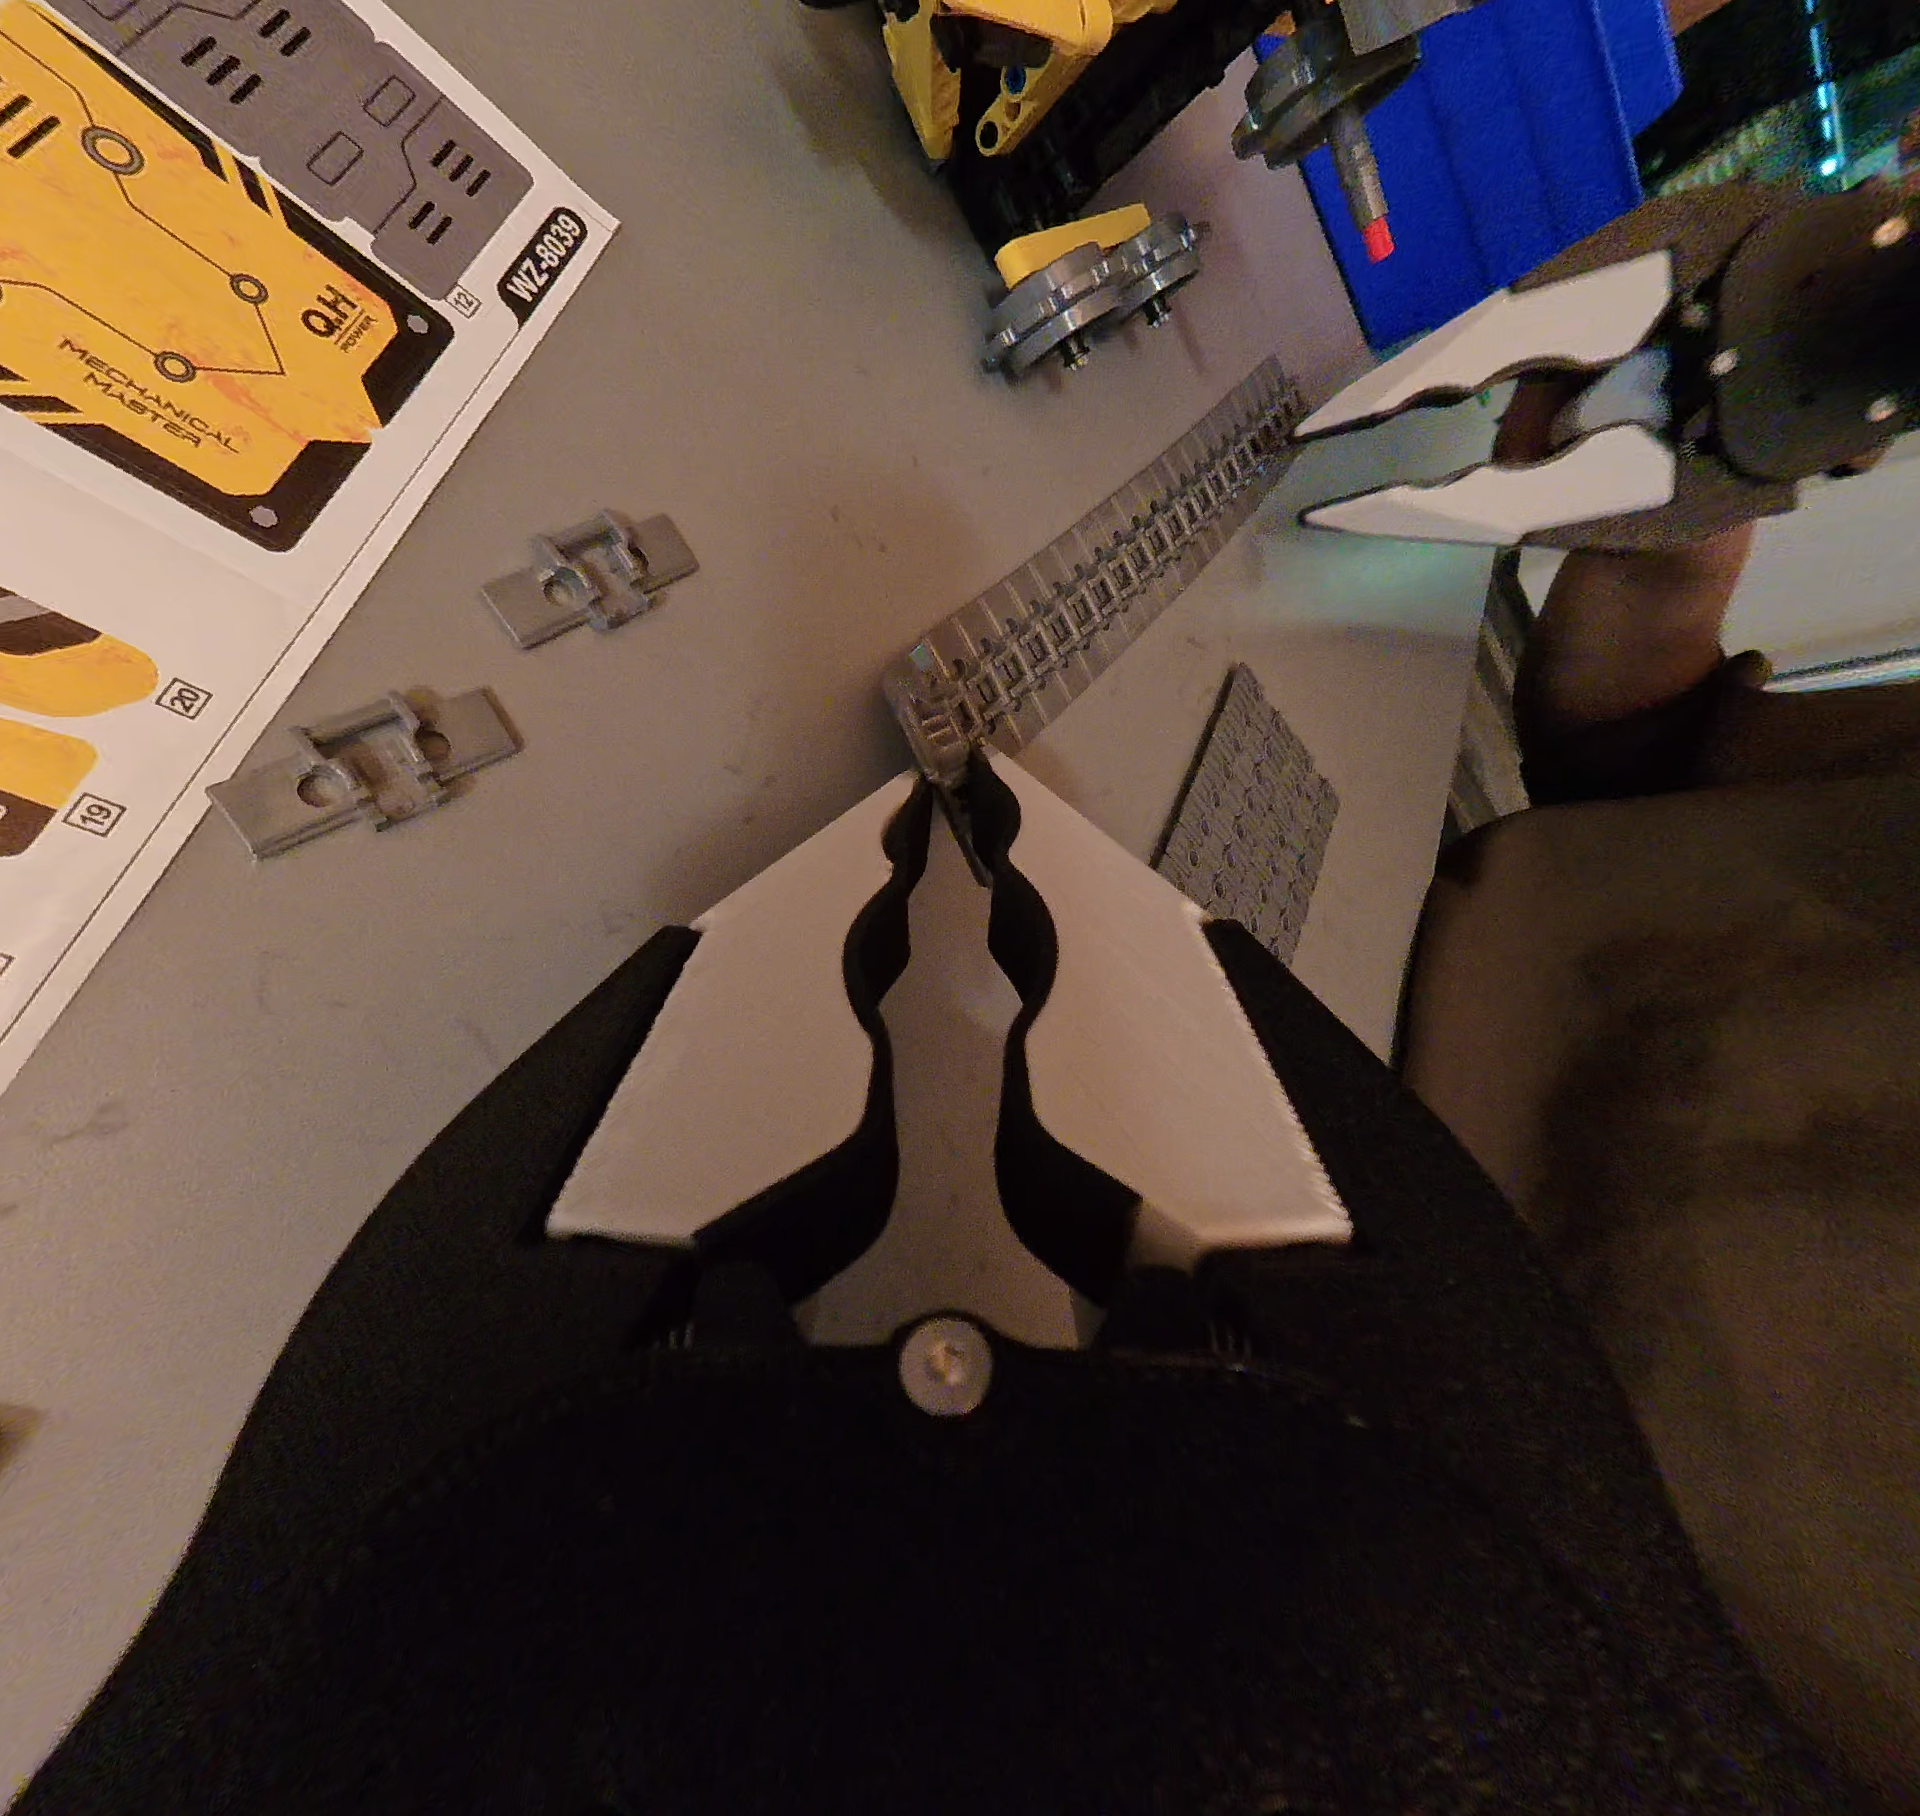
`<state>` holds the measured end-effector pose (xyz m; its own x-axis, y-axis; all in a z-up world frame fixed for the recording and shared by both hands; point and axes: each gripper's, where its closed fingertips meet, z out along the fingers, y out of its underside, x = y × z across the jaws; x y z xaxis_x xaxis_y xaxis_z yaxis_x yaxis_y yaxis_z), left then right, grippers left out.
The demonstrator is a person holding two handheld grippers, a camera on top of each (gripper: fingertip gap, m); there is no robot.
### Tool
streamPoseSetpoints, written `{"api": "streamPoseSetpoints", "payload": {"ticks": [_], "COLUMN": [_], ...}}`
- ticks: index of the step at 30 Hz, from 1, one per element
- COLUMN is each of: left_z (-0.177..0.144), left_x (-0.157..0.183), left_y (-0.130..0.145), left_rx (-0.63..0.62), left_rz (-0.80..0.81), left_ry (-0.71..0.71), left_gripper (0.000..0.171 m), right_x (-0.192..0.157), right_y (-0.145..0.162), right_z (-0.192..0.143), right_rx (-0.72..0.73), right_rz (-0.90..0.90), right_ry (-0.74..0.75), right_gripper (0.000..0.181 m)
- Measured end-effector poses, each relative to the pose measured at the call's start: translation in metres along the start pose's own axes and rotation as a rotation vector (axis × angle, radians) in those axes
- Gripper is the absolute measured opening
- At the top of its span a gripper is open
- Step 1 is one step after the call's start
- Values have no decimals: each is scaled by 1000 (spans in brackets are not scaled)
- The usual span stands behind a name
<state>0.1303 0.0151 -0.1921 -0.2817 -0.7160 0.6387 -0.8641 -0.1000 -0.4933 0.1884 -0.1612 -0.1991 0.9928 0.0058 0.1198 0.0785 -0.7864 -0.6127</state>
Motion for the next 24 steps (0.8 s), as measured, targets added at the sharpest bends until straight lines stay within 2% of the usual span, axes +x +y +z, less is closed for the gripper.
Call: {"api": "streamPoseSetpoints", "payload": {"ticks": [4,5,9,11,15,22,24], "left_z": [0,0,4,7,8,4,4], "left_x": [-1,-2,-6,-6,-5,-9,-12], "left_y": [-1,-2,-4,-3,-3,-2,-3], "left_rx": [19,26,47,39,42,67,76], "left_rz": [1,3,6,14,26,30,37], "left_ry": [-7,-11,-24,-28,-29,-39,-56], "left_gripper": [5,5,5,5,5,6,14], "right_x": [6,12,29,32,39,51,51], "right_y": [13,13,17,7,-32,-64,-64], "right_z": [18,18,17,13,4,9,18], "right_rx": [-33,-26,-47,12,210,235,209], "right_rz": [-5,-9,15,39,92,-21,-41], "right_ry": [48,75,129,129,104,204,214], "right_gripper": [22,17,19,20,34,35,35]}}
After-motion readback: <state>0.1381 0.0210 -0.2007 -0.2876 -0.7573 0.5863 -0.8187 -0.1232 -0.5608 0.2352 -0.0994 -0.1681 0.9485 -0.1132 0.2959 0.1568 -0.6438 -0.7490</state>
